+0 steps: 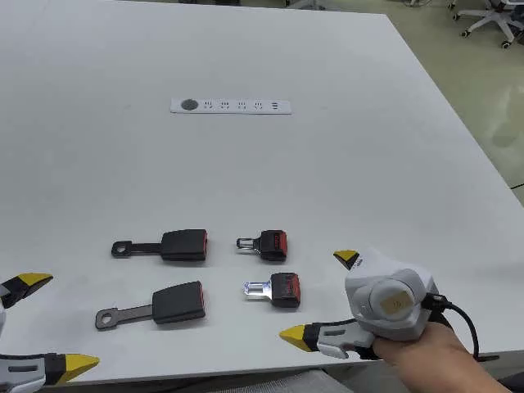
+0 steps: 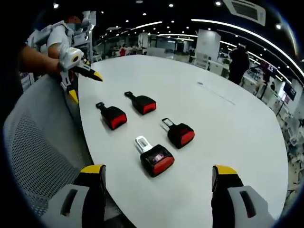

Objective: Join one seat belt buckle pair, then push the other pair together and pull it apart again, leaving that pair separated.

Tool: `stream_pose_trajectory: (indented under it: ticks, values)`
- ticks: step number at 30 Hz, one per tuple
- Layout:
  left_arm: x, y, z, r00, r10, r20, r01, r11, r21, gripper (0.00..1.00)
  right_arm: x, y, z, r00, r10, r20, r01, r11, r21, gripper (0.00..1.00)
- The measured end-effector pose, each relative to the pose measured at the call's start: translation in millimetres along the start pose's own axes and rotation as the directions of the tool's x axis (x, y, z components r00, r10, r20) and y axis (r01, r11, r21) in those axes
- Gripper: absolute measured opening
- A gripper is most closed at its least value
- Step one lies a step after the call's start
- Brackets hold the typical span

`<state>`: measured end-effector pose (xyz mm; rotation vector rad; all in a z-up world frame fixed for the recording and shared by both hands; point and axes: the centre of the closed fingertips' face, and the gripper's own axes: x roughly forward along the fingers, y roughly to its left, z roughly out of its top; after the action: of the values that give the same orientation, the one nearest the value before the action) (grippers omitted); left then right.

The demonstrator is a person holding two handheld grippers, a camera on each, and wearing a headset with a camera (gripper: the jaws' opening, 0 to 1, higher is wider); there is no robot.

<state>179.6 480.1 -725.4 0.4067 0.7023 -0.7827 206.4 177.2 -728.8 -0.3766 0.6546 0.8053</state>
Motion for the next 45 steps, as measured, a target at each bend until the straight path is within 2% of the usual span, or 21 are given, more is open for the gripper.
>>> stream_pose_trajectory:
  ticks: [30,45]
  values:
    - [-0.1,0.3,0.4,1.0000,0.003,-0.005,-0.003,1.000,0.004,0.85,-0.6,3.1,-7.3,1.0000,-0.003,-0.007,0.003,1.000,0.012,0.91]
    - [-0.5,-1.6,1.4,1.0000,0.001,-0.010,-0.001,1.000,0.009,0.84,-1.2,2.4,-4.3,1.0000,-0.006,-0.001,0.006,1.000,0.009,0.91]
